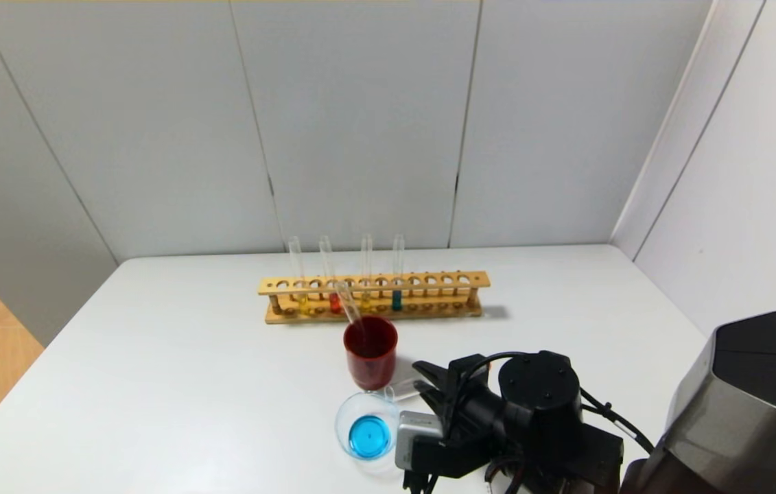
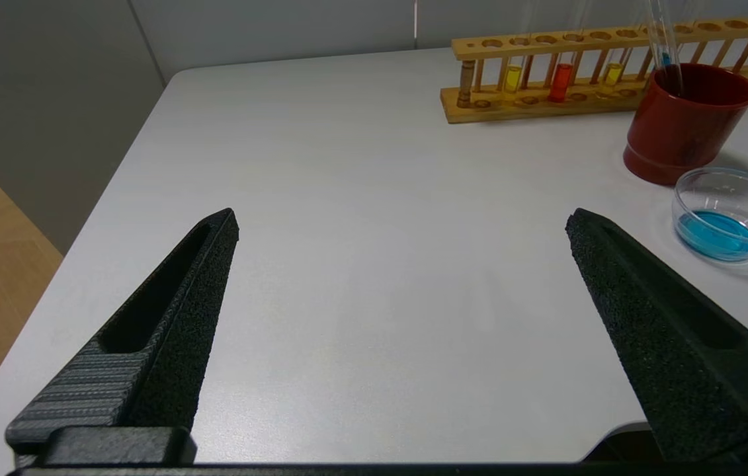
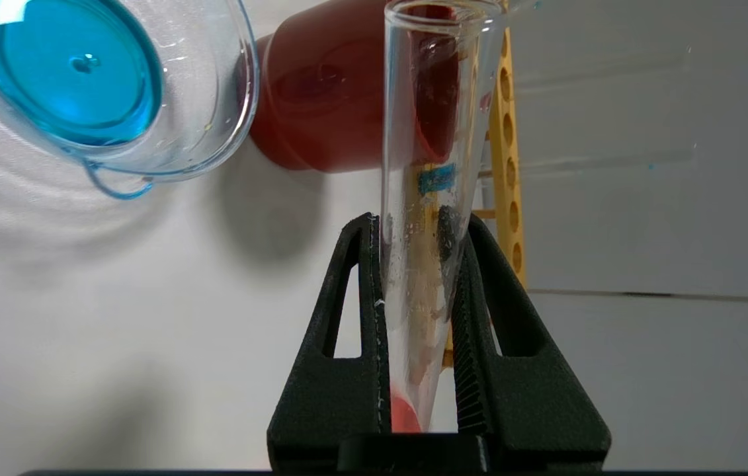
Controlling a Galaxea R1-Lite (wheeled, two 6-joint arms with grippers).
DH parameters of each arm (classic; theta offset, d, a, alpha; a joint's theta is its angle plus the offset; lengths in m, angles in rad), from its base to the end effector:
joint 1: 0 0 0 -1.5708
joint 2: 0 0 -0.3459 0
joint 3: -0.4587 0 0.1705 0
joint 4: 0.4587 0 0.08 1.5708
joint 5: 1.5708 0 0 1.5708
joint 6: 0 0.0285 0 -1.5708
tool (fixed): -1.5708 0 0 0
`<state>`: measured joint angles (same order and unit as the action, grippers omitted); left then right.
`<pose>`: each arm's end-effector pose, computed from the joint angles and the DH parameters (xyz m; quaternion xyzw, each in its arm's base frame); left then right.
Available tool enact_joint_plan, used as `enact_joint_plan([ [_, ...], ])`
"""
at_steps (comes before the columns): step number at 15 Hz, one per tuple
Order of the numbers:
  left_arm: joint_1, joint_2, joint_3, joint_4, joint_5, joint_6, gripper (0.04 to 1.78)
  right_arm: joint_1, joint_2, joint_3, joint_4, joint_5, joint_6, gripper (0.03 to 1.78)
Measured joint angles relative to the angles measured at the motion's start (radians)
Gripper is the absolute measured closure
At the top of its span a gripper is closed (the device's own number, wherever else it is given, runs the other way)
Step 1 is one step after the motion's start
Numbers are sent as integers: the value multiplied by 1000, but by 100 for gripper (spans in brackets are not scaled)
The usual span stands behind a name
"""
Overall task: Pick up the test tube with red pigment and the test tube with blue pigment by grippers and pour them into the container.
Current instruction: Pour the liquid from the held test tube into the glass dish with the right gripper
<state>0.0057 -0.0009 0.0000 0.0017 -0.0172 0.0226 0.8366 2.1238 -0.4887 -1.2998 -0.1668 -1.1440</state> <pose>-0.0846 -0.0010 0.0752 0.0113 0.0003 -0.0058 0.9999 0.2375 0.2561 0.1014 -0.5715 -0.0524 0.3517 0.7395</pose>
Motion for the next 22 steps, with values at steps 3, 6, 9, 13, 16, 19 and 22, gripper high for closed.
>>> enact_joint_plan([
  [3,0,0,0,0,0,-1,7,2,23,-36,2,-10,-52,146],
  [6,0,0,0,0,1,0,7,1,29,-51,54,-16,-90,146],
  [9,0,0,0,0,0,0,7,1,27,-78,122,-16,-105,146],
  [13,0,0,0,0,1,0,7,1,27,-127,208,-16,-147,146],
  [16,0,0,0,0,1,0,7,1,24,-177,271,-18,-193,146],
  [19,0,0,0,0,0,-1,7,2,22,-198,283,-29,-248,146],
  [22,0,0,0,0,0,-1,7,2,22,-202,287,-50,-293,146],
])
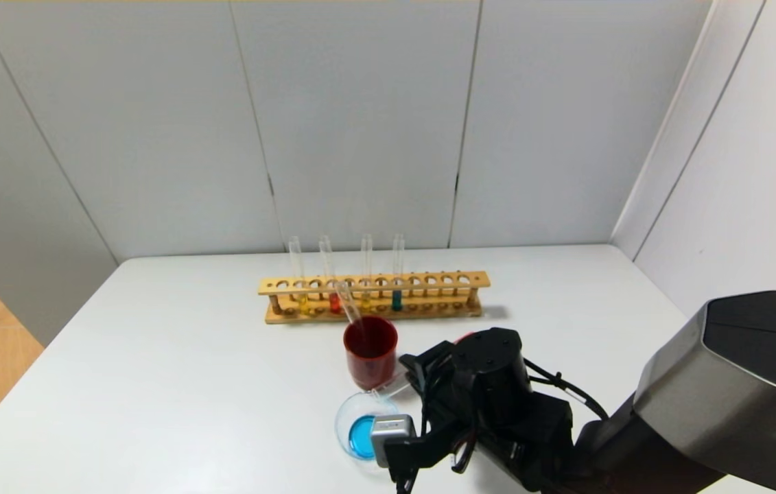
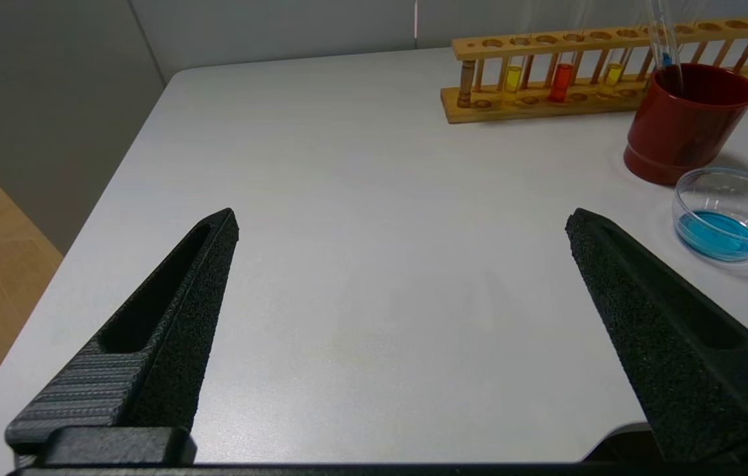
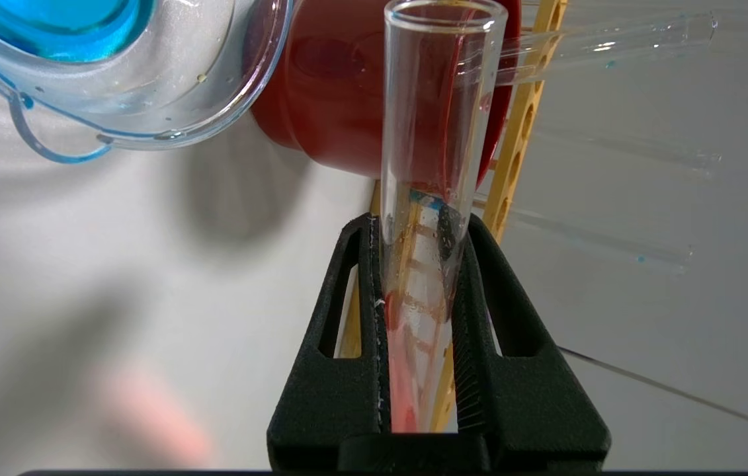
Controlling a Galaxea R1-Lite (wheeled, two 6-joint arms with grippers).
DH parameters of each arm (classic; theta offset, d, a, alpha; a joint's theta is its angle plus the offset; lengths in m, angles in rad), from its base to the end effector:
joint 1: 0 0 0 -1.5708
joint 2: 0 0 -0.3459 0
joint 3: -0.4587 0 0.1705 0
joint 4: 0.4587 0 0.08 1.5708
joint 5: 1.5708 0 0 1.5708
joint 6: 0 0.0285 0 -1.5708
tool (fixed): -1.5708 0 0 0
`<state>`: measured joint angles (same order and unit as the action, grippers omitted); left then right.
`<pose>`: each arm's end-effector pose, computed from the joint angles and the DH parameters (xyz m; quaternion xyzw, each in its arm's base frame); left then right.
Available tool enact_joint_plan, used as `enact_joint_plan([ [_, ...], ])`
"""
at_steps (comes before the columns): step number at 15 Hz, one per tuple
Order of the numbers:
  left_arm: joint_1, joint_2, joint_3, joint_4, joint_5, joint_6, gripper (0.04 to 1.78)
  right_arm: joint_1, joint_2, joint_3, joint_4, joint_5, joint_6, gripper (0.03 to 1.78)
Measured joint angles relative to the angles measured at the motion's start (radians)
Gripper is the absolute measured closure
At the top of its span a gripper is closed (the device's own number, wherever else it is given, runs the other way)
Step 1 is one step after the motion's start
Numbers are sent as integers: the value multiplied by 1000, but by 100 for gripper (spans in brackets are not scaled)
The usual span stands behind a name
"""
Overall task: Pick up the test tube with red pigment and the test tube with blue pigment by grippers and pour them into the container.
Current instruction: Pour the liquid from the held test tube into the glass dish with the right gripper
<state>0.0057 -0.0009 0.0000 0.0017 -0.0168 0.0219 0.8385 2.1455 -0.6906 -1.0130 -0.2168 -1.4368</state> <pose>-0.0846 -0.0010 0.0752 0.0109 0.0003 -0.0056 0.9999 0.2574 0.2771 0.1011 -0.6945 -0.0539 0.3493 0.6267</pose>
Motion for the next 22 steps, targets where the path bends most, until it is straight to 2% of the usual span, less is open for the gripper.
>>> enact_joint_plan([
  [3,0,0,0,0,0,0,7,1,0,-3,0,-8,-33,146],
  [7,0,0,0,0,1,0,7,0,-17,-20,0,-30,-142,146],
  [10,0,0,0,0,0,0,7,2,-26,-27,0,-34,-171,146],
  [12,0,0,0,0,0,0,7,7,-25,-20,0,-52,-194,146],
  [22,0,0,0,0,0,0,7,20,4,-17,1,-61,-190,146],
])
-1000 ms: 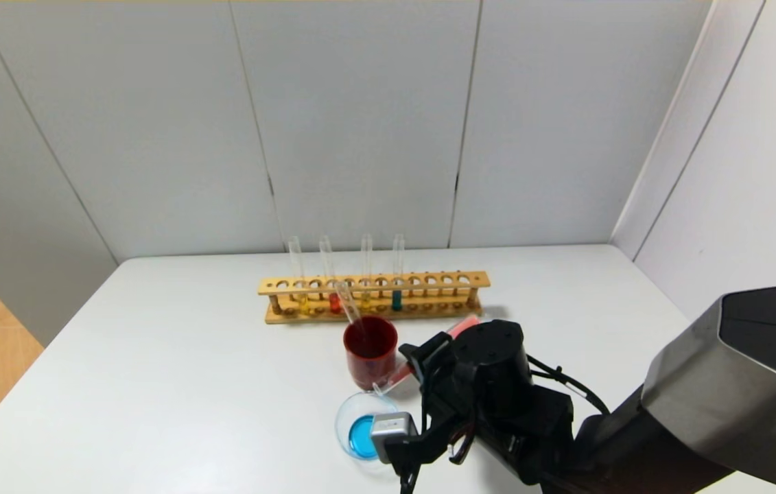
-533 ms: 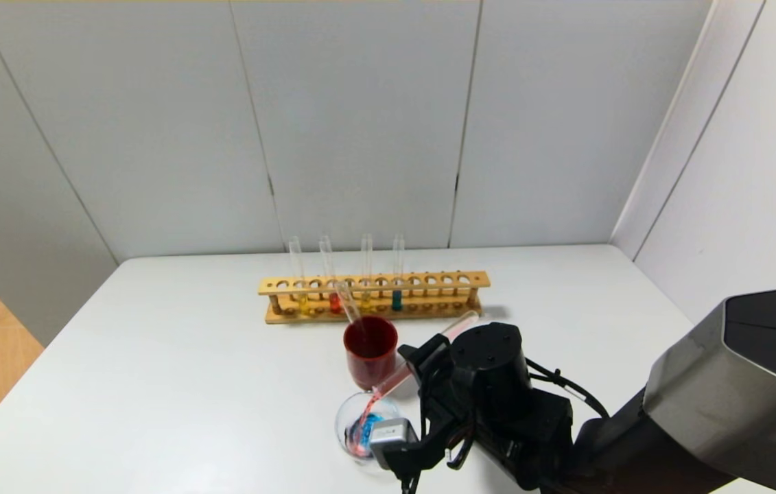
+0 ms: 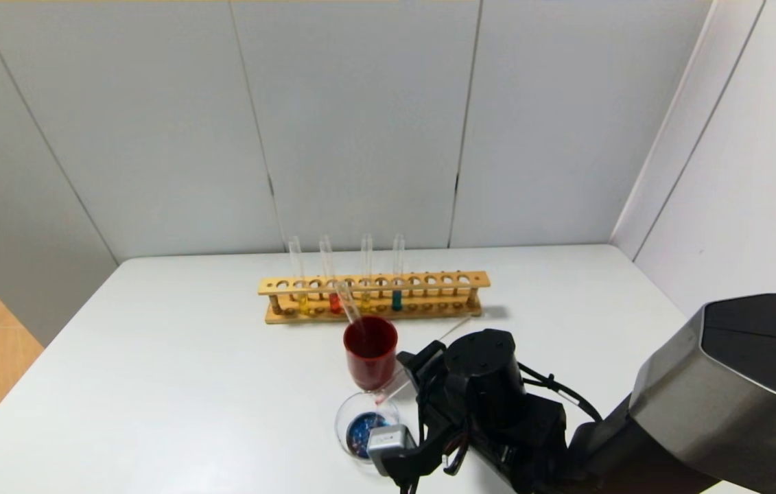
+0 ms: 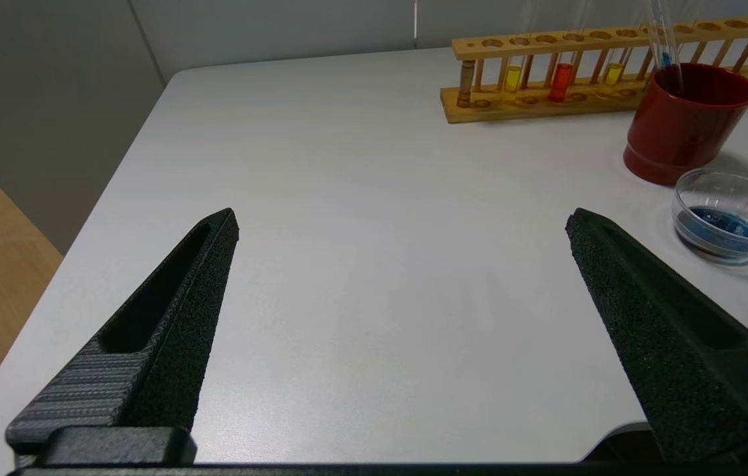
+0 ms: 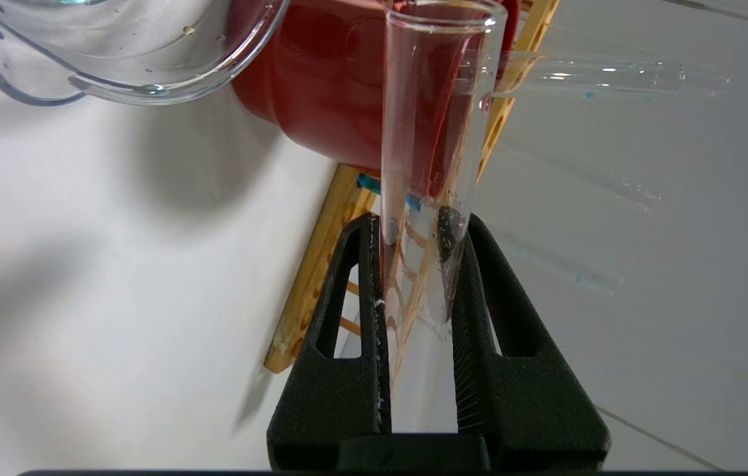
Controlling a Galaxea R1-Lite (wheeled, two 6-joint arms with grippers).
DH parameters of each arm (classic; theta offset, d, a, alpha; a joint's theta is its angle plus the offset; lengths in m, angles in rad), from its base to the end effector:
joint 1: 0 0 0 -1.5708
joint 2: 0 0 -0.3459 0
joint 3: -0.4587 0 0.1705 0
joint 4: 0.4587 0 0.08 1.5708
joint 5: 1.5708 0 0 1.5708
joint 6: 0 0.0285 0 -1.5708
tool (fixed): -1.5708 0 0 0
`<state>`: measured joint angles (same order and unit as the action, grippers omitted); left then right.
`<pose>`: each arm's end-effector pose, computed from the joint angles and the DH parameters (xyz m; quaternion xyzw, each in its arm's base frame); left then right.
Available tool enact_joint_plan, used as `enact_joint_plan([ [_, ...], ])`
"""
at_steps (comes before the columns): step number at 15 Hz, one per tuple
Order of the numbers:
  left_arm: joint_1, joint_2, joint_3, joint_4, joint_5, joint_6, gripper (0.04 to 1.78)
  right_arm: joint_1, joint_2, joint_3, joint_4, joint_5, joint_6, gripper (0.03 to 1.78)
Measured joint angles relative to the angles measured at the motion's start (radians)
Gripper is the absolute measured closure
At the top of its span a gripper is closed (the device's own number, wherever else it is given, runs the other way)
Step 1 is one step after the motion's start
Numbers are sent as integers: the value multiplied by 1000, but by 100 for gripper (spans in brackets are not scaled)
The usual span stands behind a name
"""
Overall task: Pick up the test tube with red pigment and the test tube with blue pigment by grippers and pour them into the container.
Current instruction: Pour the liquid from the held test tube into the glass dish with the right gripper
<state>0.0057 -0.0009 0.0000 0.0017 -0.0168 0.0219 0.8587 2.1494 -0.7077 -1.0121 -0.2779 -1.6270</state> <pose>-0.0846 -0.0010 0.0752 0.0109 0.0003 -0.0056 0.9999 0.2551 0.2836 0.1030 -0.7591 -0.0799 0.3227 0.5597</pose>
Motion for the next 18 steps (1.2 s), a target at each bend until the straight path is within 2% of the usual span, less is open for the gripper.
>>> enact_joint_plan([
  [2,0,0,0,0,0,0,7,0,1,0,0,0,-10,146],
  [5,0,0,0,0,0,0,7,0,2,-4,0,-1,-61,146],
  [13,0,0,0,0,0,0,7,-3,-3,-7,0,-31,-160,146],
  [15,0,0,0,0,0,0,7,-2,0,-11,0,-47,-191,146],
  [18,0,0,0,0,0,0,7,1,1,-9,-1,-48,-244,146],
])
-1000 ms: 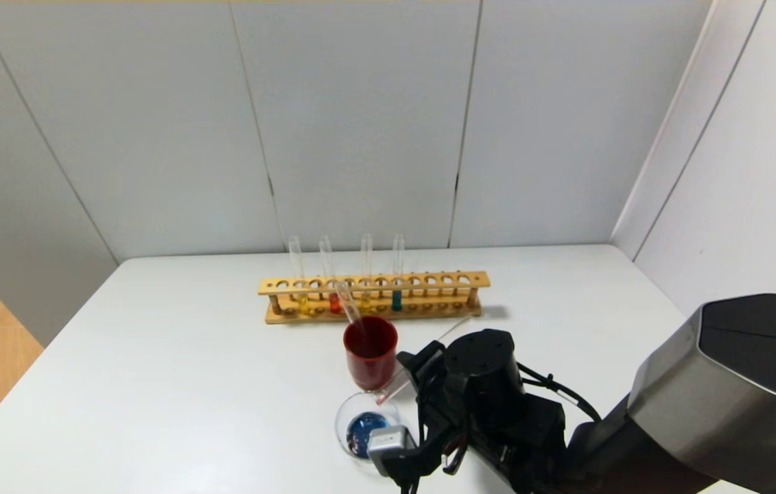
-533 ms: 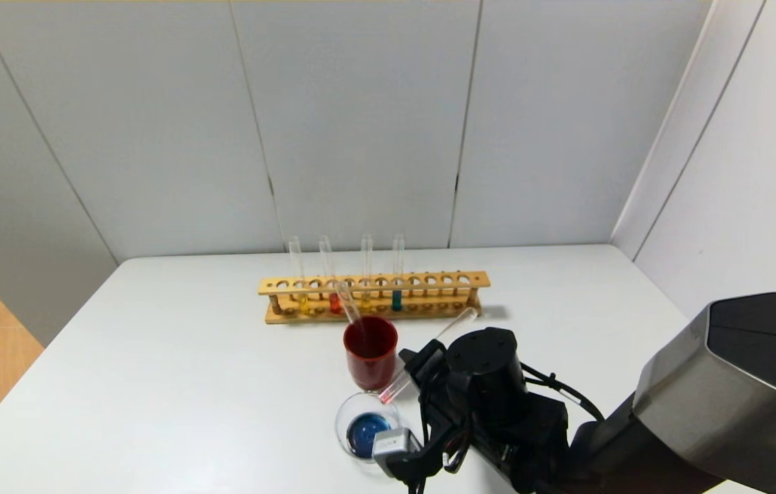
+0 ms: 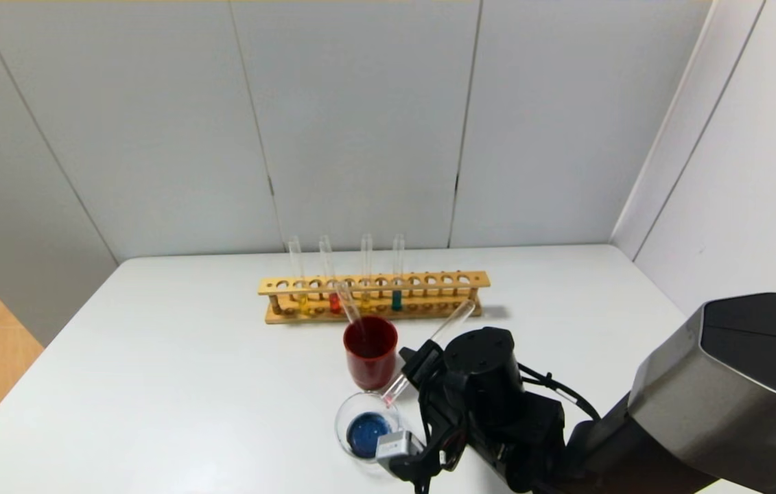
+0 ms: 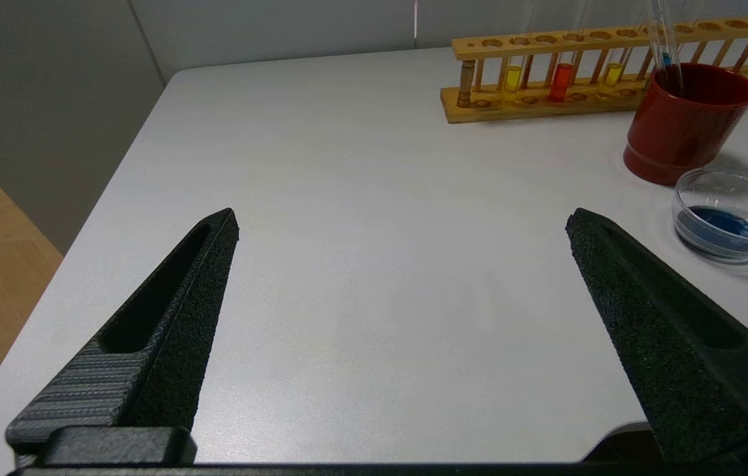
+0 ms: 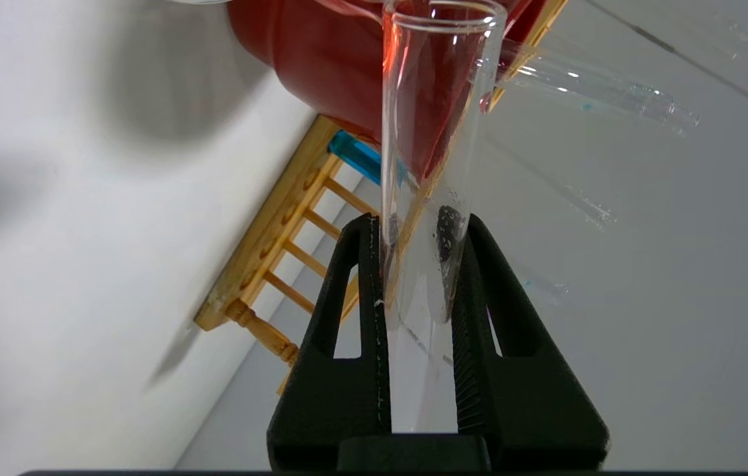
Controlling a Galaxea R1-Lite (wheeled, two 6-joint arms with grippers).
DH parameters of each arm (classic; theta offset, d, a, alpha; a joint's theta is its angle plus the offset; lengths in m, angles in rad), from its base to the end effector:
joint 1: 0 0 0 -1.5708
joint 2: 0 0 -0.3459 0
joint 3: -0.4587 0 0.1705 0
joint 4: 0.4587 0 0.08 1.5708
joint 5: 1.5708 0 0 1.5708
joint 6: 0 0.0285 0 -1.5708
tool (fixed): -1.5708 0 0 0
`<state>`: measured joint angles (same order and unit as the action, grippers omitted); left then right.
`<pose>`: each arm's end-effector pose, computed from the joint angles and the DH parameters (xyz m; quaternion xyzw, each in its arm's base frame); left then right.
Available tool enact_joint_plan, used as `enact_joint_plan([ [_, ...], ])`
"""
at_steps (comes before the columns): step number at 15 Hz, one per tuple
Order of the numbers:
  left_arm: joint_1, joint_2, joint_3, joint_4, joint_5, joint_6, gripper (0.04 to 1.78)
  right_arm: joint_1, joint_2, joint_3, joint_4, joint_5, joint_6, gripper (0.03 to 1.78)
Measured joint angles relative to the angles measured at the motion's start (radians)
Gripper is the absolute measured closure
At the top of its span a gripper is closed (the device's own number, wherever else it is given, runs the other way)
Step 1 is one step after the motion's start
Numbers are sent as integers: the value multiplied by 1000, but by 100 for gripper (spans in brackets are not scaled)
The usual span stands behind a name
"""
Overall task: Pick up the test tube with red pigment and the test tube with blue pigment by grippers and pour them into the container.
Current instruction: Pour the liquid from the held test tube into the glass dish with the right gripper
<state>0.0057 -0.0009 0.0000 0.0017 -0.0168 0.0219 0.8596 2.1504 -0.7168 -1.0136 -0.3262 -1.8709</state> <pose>-0.0846 -0.0010 0.0752 0.0109 0.0003 -0.0056 0.9999 0.2568 0.2841 0.1047 -0.8285 -0.1049 0.2921 0.4661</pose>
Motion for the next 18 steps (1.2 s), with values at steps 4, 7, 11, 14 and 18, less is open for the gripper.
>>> enact_joint_plan([
  [4,0,0,0,0,0,0,7,14,-2,-7,0,-20,-63,146],
  [7,0,0,0,0,0,0,7,17,-1,-27,1,-27,-108,146],
  [11,0,0,0,0,0,0,7,24,7,-56,-1,-41,-167,146],
  [14,0,0,0,0,0,0,7,40,7,-67,-5,-70,-178,146],
  [18,0,0,0,0,0,0,7,53,0,-74,-8,-72,-204,146],
])
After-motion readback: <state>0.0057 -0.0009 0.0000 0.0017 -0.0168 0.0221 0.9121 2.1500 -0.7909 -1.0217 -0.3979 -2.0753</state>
